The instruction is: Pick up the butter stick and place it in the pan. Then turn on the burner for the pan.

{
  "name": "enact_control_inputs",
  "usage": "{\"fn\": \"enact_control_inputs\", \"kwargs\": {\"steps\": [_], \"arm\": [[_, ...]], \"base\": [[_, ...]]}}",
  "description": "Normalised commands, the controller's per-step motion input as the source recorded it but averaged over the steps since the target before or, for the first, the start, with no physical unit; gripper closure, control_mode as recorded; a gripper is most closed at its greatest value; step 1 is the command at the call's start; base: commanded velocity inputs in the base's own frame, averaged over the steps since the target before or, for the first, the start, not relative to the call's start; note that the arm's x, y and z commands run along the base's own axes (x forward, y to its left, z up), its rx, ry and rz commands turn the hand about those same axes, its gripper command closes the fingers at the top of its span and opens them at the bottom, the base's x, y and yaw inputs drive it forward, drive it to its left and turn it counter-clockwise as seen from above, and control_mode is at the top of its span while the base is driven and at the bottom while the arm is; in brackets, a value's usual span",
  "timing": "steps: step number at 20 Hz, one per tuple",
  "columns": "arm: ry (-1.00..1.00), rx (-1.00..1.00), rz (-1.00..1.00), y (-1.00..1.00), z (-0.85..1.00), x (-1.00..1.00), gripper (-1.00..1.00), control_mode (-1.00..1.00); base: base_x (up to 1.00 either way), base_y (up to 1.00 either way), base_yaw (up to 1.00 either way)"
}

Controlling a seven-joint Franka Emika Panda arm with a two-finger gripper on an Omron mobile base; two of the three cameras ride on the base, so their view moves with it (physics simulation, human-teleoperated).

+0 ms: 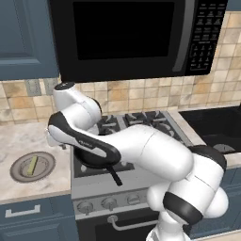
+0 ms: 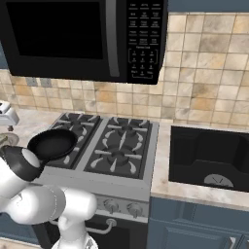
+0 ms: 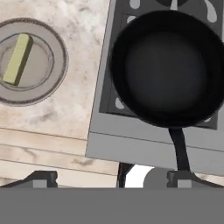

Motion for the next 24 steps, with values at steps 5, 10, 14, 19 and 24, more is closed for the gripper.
{"fn": "enact_control_inputs", "kwargs": {"steps": [5,10,14,19,24], "arm": [[-0.08,0.00,0.00,0.45,-0.39,-0.39,-1.00,-1.00],[-0.10,0.00,-0.03,0.35,-0.24,-0.29,-1.00,-1.00],[-0.01,0.01,-0.11,0.32,-0.07,0.01,-1.00,-1.00],[0.00,0.02,-0.15,0.26,-0.10,0.23,-1.00,-1.00],[0.00,0.01,-0.15,0.28,-0.19,0.16,-1.00,-1.00]], "base": [[0.00,0.00,0.00],[0.00,0.00,0.00],[0.00,0.00,0.00],[0.00,0.00,0.00],[0.00,0.00,0.00]]}}
